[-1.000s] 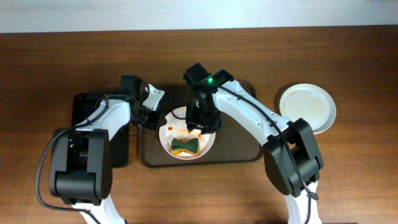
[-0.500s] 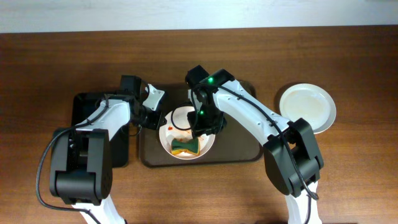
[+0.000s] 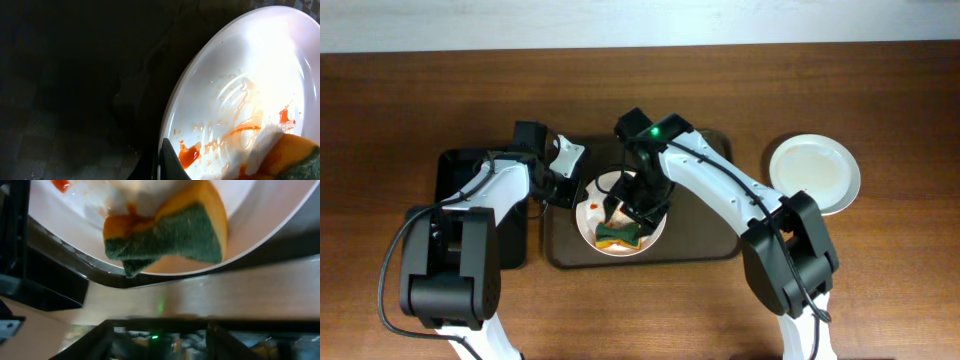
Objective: Clean dirty plates on tray and stack at the side
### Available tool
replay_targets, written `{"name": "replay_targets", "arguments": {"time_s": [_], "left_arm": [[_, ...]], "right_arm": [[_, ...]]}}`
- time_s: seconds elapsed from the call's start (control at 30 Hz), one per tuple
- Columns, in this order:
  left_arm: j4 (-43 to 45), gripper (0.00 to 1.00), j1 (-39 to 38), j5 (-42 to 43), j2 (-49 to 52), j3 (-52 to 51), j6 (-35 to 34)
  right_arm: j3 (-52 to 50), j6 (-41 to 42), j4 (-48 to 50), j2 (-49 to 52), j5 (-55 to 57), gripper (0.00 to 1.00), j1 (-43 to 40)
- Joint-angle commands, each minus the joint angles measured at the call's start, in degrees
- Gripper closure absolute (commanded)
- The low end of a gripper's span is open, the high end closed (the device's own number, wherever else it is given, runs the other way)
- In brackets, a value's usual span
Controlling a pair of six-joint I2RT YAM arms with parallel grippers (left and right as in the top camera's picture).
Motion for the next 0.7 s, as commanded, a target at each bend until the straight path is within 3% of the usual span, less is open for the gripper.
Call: {"name": "replay_targets", "arguments": {"time_s": [0.0,0.27,0.53,0.67], "left_arm": [[0.17,1.0,-0.11,1.4,1.36,-0.52,0.24],[-0.07,1.0,-0.11,1.42,1.36,-0.52,0.24],[-0.22,1.0,-0.11,1.4,1.36,-0.52,0.26],[-0.22,1.0,-0.11,1.4,1.36,-0.52,0.26]], "right_arm": [[-1.38,14.62,0.15,0.79,0.0,0.3,2.49],[-4.9,25.64,9.6,0.81,5.35,0.28,3.37],[-6.54,28.68,12.2,0.85,11.58,0.26,3.45],[-10.58,29.86,16.44,0.85,11.54,0.36,3.5]]}}
